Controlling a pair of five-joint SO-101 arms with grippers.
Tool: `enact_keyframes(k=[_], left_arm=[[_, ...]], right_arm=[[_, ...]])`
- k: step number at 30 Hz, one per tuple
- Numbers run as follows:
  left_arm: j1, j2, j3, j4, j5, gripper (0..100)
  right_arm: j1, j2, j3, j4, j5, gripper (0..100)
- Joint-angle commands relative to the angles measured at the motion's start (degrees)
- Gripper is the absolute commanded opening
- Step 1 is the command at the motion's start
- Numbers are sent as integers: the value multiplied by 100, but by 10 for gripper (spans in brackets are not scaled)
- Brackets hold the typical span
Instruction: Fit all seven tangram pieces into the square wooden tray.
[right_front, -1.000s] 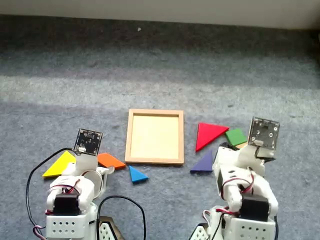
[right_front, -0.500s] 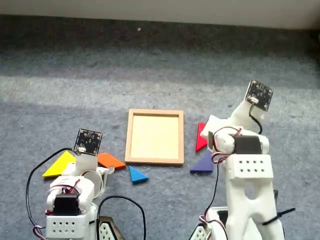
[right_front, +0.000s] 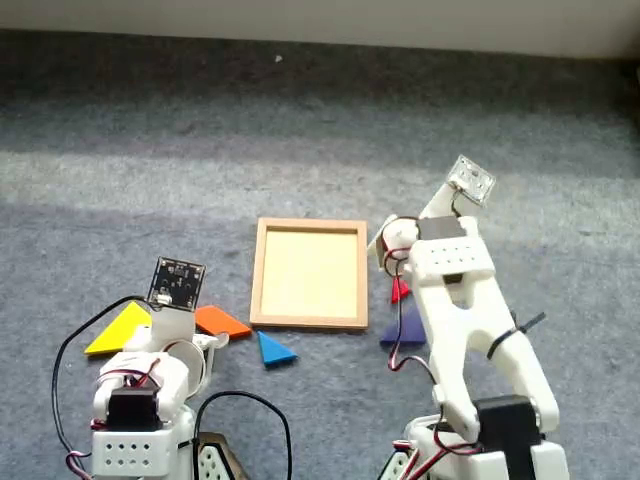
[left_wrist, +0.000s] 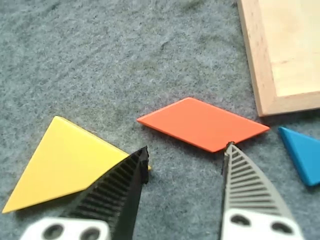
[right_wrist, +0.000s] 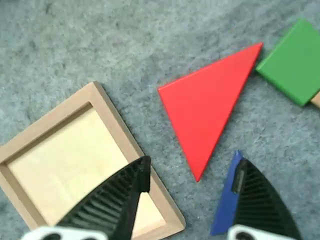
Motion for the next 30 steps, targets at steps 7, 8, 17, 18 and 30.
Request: enact_keyframes(k=[7, 8, 17, 18, 30], left_arm=[[92, -40, 110, 26, -26, 242], [92, -40, 110, 26, -26, 242], [92, -40, 110, 26, -26, 242], [92, -40, 110, 26, -26, 242], [92, -40, 110, 26, -26, 242]], right_arm=[[268, 1086, -1270, -101, -123, 264], [321, 1174, -1314, -101, -123, 264], [374, 1367, -1385, 259, -431, 406], [365, 1376, -1385, 198, -448, 408], [365, 1402, -1341, -611, -633, 408]])
